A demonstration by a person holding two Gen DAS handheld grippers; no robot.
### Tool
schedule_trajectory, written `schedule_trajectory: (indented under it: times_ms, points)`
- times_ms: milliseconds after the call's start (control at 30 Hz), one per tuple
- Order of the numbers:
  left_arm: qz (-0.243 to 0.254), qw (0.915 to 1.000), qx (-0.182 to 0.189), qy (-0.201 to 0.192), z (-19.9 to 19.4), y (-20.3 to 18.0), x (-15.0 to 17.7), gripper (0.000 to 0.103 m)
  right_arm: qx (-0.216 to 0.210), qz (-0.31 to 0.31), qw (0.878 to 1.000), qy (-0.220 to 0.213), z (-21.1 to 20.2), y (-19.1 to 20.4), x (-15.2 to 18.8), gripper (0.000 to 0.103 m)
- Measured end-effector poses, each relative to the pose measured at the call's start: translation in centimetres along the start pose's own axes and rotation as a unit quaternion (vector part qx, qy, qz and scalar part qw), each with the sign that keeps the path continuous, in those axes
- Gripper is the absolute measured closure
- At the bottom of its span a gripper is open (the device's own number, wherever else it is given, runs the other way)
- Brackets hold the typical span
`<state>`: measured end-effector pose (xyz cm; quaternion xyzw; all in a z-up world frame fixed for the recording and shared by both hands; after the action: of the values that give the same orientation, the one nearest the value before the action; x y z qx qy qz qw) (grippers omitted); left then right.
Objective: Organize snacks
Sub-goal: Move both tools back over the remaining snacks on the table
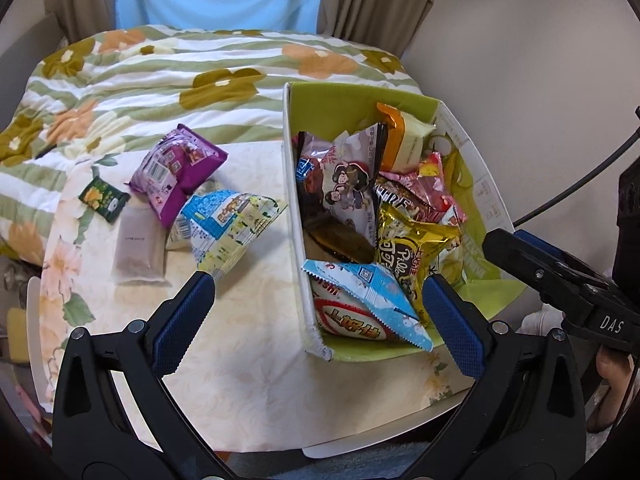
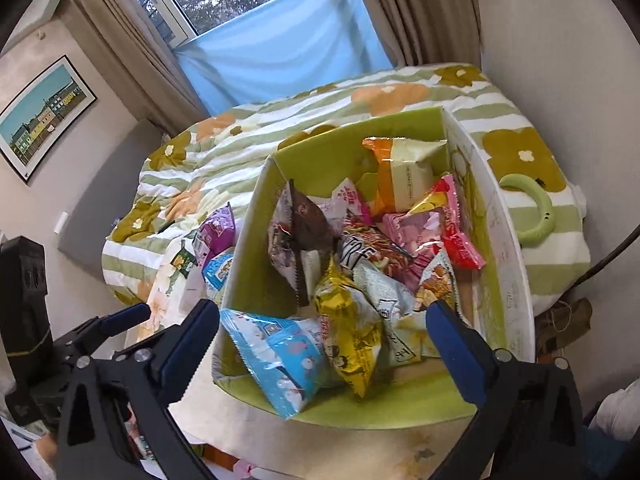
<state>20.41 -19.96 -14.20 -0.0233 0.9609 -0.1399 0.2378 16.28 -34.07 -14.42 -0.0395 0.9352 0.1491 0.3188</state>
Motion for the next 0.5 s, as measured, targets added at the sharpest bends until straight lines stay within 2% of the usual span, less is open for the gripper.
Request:
schedule_trajectory:
  times_ms: [267,500]
  points:
    - [0.011,0.9998,-0.005,-0.014,-0.7,-0.7,-0.2,0.001,0.012,0.007,1.0,-0.006,-1.3,-0.6,0.1,0.0]
    - [0.018,0.9972,-0.023,-0.068,-4.8,-0.7,-0.1,0.001,0.015,-0.024,0.999,-0.035,-3.9,0.2,-0.8,0.0]
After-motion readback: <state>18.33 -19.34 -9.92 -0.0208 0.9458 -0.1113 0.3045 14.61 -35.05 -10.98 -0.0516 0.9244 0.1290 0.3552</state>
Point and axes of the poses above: each gripper's, at about its wrist camera, not at the fingertips, and z roughly the way its jaws point, y to its left, x to its underside, the point moved 3 cm from there along z, roughly the way its jaws point, and after that the axes turned 9 degrees about -z, right-handed, at the moved point
